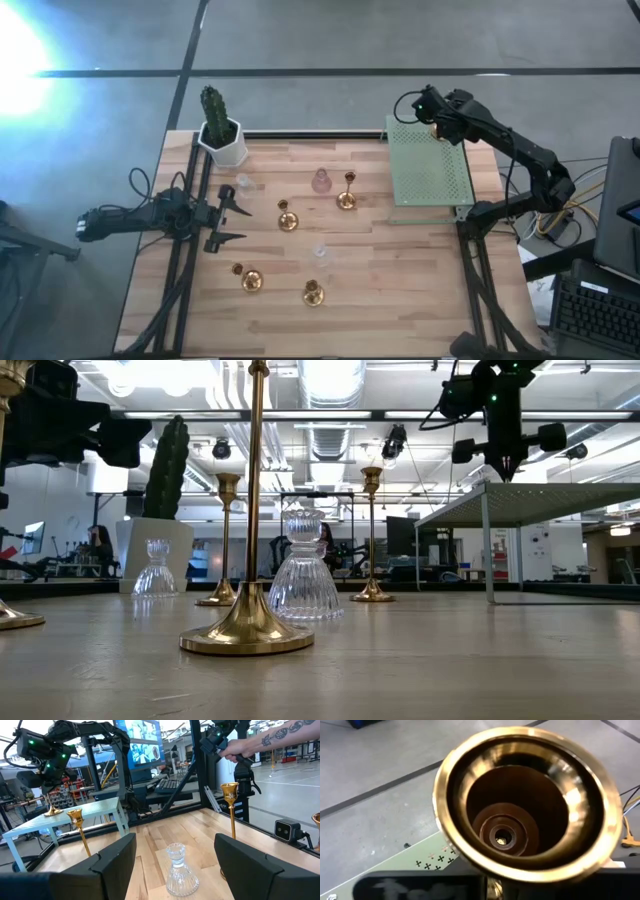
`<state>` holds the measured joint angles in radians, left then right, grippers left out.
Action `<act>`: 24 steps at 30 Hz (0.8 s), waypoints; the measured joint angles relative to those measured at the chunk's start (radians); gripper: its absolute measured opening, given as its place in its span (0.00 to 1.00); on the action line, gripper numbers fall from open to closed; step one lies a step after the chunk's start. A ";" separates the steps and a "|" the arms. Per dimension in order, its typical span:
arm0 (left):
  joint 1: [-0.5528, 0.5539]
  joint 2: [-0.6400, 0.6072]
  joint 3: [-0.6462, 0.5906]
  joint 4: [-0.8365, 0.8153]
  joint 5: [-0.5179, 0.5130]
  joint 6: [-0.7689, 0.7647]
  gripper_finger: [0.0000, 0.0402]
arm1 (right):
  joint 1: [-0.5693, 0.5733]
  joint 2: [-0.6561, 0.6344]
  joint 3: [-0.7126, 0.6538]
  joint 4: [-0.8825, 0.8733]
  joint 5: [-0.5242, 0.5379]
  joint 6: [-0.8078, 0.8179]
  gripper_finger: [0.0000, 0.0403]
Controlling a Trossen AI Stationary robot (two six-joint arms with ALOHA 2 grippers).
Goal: Pick & Place candle stick holders
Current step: Put the gold candle holder on the shelf
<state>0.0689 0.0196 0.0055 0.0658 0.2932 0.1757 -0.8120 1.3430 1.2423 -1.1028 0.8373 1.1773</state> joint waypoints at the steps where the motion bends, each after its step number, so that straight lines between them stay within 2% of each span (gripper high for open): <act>1: 0.000 0.000 0.000 0.000 0.000 0.000 0.68 | 0.000 0.000 0.000 0.003 0.000 -0.002 0.04; 13: 0.000 0.000 0.000 0.000 0.000 0.000 0.68 | 0.000 0.000 0.000 0.038 0.027 -0.012 0.14; 24: 0.000 0.000 0.000 0.000 0.000 0.000 0.68 | 0.000 0.000 0.016 0.072 0.030 -0.111 0.42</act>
<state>0.0687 0.0196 0.0055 0.0656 0.2932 0.1757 -0.8124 1.3430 1.2578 -1.0312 0.8677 1.0664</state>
